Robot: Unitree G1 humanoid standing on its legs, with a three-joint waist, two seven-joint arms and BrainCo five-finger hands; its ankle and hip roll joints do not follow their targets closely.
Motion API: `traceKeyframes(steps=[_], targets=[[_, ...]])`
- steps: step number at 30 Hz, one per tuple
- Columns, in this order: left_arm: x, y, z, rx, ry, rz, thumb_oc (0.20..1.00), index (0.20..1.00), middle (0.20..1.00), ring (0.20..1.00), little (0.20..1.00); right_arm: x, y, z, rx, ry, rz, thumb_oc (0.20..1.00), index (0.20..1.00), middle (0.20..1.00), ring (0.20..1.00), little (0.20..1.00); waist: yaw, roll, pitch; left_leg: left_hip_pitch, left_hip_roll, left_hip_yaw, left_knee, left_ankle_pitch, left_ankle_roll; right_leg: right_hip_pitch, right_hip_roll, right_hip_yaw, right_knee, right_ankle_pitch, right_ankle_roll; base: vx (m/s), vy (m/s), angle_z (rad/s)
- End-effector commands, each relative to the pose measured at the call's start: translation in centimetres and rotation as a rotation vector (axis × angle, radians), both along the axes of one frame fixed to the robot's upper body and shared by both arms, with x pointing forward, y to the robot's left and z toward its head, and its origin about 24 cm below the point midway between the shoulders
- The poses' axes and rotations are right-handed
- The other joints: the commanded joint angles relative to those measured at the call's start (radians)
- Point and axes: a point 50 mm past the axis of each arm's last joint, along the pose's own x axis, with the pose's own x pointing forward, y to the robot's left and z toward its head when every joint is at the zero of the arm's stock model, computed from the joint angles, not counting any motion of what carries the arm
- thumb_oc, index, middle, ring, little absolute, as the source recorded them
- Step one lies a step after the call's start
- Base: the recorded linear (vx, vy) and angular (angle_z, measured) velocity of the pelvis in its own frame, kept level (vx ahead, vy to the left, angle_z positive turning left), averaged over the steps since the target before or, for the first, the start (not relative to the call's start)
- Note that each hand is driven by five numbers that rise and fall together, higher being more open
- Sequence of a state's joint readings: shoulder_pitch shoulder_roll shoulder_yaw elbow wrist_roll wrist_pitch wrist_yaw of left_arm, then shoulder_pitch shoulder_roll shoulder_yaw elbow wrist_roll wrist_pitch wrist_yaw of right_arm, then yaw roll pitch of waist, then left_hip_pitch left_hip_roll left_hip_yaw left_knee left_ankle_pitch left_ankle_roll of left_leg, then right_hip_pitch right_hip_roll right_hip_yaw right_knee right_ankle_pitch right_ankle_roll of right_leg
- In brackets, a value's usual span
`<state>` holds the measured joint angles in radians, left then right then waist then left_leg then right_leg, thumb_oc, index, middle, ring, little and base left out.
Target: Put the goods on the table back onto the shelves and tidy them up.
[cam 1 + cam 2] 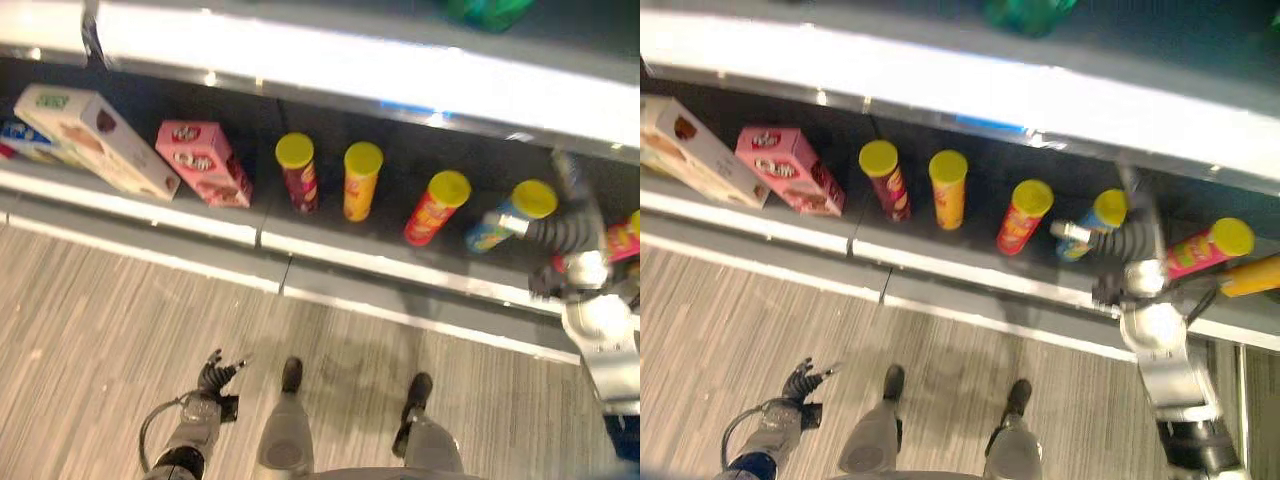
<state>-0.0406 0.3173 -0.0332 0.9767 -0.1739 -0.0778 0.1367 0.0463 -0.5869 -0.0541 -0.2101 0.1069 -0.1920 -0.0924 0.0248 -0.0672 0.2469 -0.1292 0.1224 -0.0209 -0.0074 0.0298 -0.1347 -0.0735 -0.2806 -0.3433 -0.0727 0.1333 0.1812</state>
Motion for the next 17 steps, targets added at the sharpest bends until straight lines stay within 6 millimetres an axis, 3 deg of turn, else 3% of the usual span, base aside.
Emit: traceKeyframes(steps=[1,2,7,14,17], targets=[[-1.2,1.3,-0.2,0.0,0.041,-0.022,1.0,1.0,1.0,1.0,1.0,-1.5,0.6,-4.5,0.308,0.262,0.235,1.0,1.0,1.0,1.0,1.0,-0.028,-0.008,-0.074,0.042,0.025,0.074,-0.063,-0.02,-0.006,0.031,-0.011,0.03,0.037,-0.038,0.042,0.05,0.034,-0.25],[-1.2,1.3,-0.2,0.0,0.042,-0.021,1.0,1.0,1.0,1.0,1.0,-1.5,0.6,-4.5,0.308,0.262,0.236,1.0,1.0,1.0,1.0,1.0,-0.028,-0.008,-0.074,0.043,0.025,0.075,-0.063,-0.02,-0.006,0.031,-0.011,0.031,0.037,-0.038,0.042,0.05,0.027,-0.28],[-1.7,0.1,-0.6,-0.069,0.034,-0.081,1.0,1.0,1.0,1.0,1.0,-3.5,0.9,-11.9,0.368,0.637,0.259,1.0,1.0,1.0,1.0,1.0,-0.024,-0.015,-0.101,0.084,0.023,0.096,-0.064,-0.033,-0.007,0.059,-0.011,0.043,0.032,-0.048,0.043,0.04,0.006,-0.19],[-1.2,-1.0,-0.5,-0.105,0.01,-0.145,1.0,1.0,1.0,1.0,1.0,-7.2,0.6,-21.1,0.371,1.03,0.05,1.0,1.0,1.0,1.0,1.0,-0.022,-0.013,-0.122,0.122,0.021,0.108,-0.061,-0.046,0.001,0.082,-0.014,0.047,0.031,-0.048,0.044,0.02,-0.003,-0.1],[-1.3,-1.0,-0.5,-0.101,0.018,-0.151,1.0,1.0,1.0,1.0,1.0,-8.1,0.6,-22.3,0.371,1.082,0.013,1.0,1.0,1.0,1.0,1.0,-0.022,-0.015,-0.124,0.131,0.022,0.107,-0.061,-0.049,0.002,0.089,-0.016,0.048,0.031,-0.048,0.043,0.0,-0.003,-0.02]])
